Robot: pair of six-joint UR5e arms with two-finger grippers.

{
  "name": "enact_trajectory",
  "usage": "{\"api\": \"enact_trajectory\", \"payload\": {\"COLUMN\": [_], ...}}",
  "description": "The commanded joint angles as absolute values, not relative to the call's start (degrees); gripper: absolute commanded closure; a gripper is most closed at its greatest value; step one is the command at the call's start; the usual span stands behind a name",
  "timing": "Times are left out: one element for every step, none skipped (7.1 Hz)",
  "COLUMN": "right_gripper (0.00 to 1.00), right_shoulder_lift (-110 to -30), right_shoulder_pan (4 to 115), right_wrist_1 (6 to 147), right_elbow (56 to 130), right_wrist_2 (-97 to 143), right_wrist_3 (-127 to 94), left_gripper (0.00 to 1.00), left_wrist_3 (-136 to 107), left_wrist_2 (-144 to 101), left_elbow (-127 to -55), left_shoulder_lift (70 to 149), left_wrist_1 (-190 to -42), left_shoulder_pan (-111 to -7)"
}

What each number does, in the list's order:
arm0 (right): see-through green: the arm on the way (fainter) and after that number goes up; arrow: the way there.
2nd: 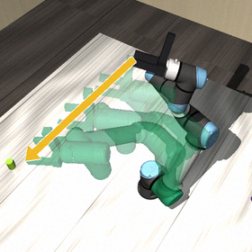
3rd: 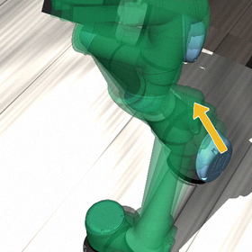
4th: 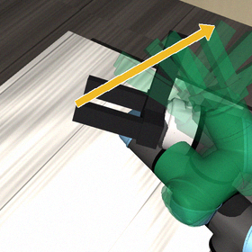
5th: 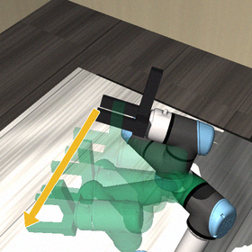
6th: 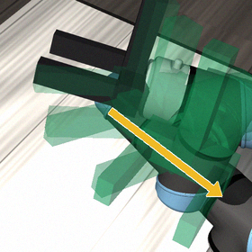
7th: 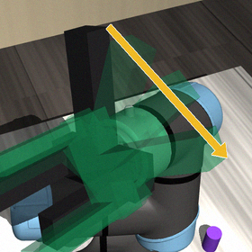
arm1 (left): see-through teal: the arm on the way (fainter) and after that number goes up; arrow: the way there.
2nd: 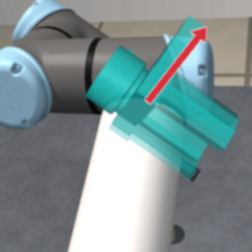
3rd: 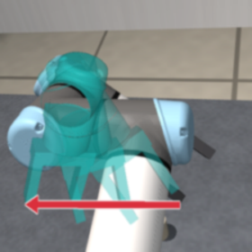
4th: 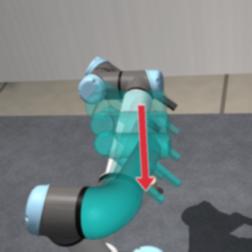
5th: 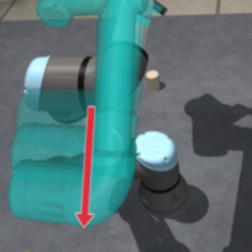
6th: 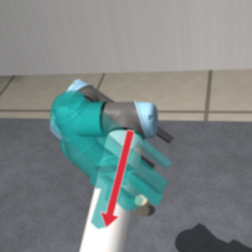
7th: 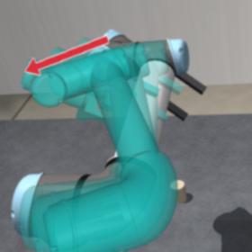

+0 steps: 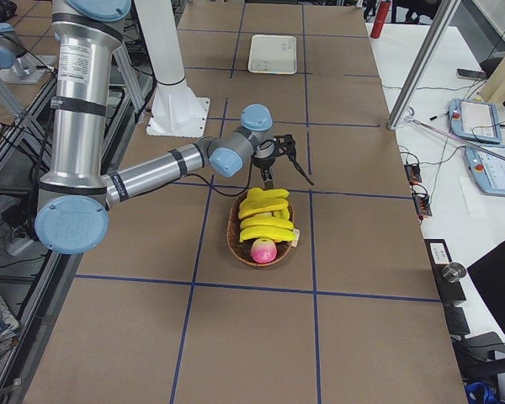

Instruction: Transfer all bananas from basket to plate

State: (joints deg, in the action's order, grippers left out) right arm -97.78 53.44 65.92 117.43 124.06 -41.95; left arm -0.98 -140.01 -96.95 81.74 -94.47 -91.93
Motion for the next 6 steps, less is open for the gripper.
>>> {"api": "enact_trajectory", "payload": {"right_gripper": [0.20,0.20,0.20,0.20,0.20,0.20], "right_shoulder_lift": [-98.17,-98.52,-99.57,-100.36,-100.81,-101.42], "right_shoulder_pan": [50.20,49.32,48.87,48.87,48.95,48.96], "right_wrist_1": [66.09,66.35,66.36,66.36,66.27,66.27], "right_elbow": [117.51,117.34,117.25,117.25,117.25,117.25], "right_wrist_2": [122.01,121.38,121.38,121.29,121.38,121.29], "right_wrist_3": [-42.71,-42.71,-42.54,-42.10,-42.01,-41.92], "left_gripper": [0.00,0.00,0.00,0.00,0.00,0.00], "left_wrist_3": [-0.97,-0.97,-0.97,-0.97,-0.97,-0.97], "left_wrist_2": [-140.01,-140.01,-140.01,-140.01,-140.01,-140.01], "left_elbow": [-96.94,-96.86,-96.77,-96.85,-96.77,-96.77], "left_shoulder_lift": [81.65,81.65,81.65,81.65,81.65,81.65], "left_wrist_1": [-94.48,-94.48,-94.48,-94.40,-94.39,-94.39], "left_shoulder_pan": [-91.93,-91.93,-91.93,-91.93,-91.93,-91.93]}}
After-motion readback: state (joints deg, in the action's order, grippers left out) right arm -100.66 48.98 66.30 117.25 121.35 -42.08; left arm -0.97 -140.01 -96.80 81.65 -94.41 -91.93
